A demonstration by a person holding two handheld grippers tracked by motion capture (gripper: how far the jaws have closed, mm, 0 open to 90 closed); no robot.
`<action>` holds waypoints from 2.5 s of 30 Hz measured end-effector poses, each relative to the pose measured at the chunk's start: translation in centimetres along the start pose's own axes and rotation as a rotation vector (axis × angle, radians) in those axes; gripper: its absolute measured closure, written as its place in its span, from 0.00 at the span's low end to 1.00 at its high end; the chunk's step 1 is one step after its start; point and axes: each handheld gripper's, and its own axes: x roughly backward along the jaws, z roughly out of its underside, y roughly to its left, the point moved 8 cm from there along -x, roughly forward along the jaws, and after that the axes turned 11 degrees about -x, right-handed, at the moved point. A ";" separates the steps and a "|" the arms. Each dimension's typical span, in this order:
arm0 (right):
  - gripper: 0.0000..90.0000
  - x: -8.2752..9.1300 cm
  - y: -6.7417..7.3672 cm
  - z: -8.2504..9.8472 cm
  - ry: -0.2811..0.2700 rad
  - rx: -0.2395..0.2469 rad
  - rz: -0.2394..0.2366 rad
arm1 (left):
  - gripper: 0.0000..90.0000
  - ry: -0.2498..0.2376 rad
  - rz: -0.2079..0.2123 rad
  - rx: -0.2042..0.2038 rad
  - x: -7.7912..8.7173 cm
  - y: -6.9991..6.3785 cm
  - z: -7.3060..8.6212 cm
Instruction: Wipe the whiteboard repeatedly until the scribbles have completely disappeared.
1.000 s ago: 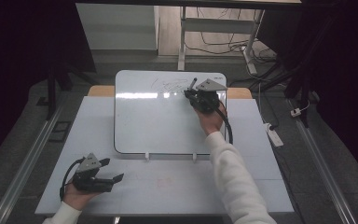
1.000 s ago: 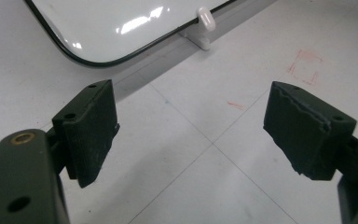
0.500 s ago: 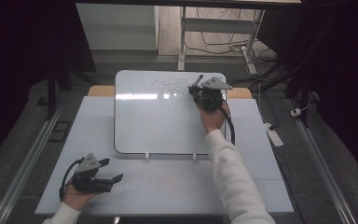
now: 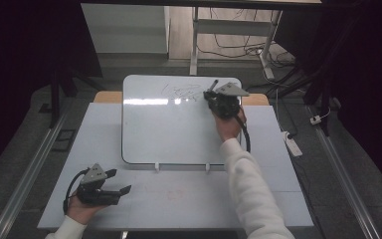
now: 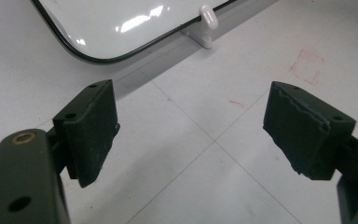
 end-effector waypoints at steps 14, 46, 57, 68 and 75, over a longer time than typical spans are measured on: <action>0.86 -1.3 3.0 0.7 0.042 0.098 -0.061 | 0.21 -0.005 0.003 0.008 0.0 0.1 0.0; 0.86 -2.5 3.5 -0.6 0.034 0.106 -0.063 | 0.21 -0.006 -0.002 0.012 0.0 0.3 0.0; 0.86 -2.4 1.6 -2.0 0.020 0.108 -0.002 | 0.21 -0.009 -0.001 0.014 0.2 0.3 0.0; 0.86 -3.2 1.7 -2.5 -0.004 0.058 -0.010 | 0.21 -0.006 -0.003 0.015 0.1 0.2 0.0; 0.86 -3.8 4.0 -1.9 0.036 0.151 -0.057 | 0.21 -0.005 -0.003 0.017 0.2 0.2 0.1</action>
